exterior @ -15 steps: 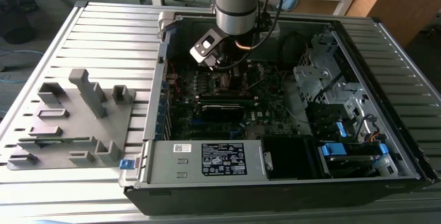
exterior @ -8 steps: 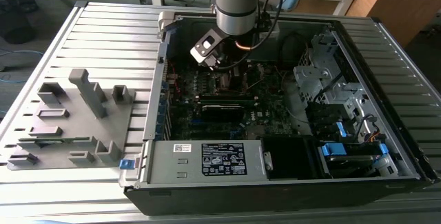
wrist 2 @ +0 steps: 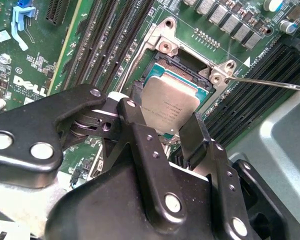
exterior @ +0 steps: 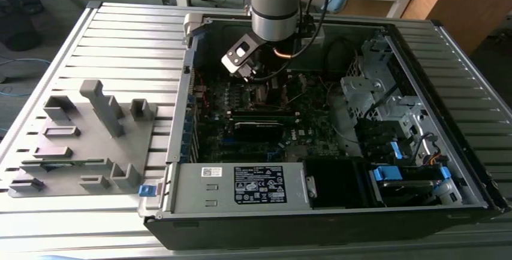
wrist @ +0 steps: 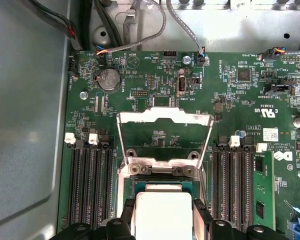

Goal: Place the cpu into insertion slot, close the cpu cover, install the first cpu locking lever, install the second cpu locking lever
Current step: 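Place the cpu into insertion slot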

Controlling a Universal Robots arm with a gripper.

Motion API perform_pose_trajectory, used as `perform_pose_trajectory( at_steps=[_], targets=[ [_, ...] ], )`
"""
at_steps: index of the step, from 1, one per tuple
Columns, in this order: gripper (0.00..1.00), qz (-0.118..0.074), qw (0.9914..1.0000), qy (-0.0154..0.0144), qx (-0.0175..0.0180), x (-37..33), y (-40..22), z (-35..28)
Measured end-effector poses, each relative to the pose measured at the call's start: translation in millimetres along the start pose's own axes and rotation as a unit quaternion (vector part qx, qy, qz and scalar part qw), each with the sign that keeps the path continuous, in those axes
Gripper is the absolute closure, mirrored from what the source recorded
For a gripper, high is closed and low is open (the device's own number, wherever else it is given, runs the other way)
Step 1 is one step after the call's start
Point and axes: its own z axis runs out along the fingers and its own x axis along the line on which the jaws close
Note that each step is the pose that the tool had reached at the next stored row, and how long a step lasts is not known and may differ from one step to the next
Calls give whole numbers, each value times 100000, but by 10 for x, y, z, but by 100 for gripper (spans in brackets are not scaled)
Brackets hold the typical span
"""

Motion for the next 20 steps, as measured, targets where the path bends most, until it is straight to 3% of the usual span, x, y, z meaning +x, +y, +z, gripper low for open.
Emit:
perform_pose_trajectory(
  at_steps=[11,17,20],
  targets=[
    [46,26,100000,-55,8,-1,-25,37],
    [46,11,99999,-420,7,-5,-21,43],
    [46,6,99999,-443,6,-5,-21,43]
  ],
)
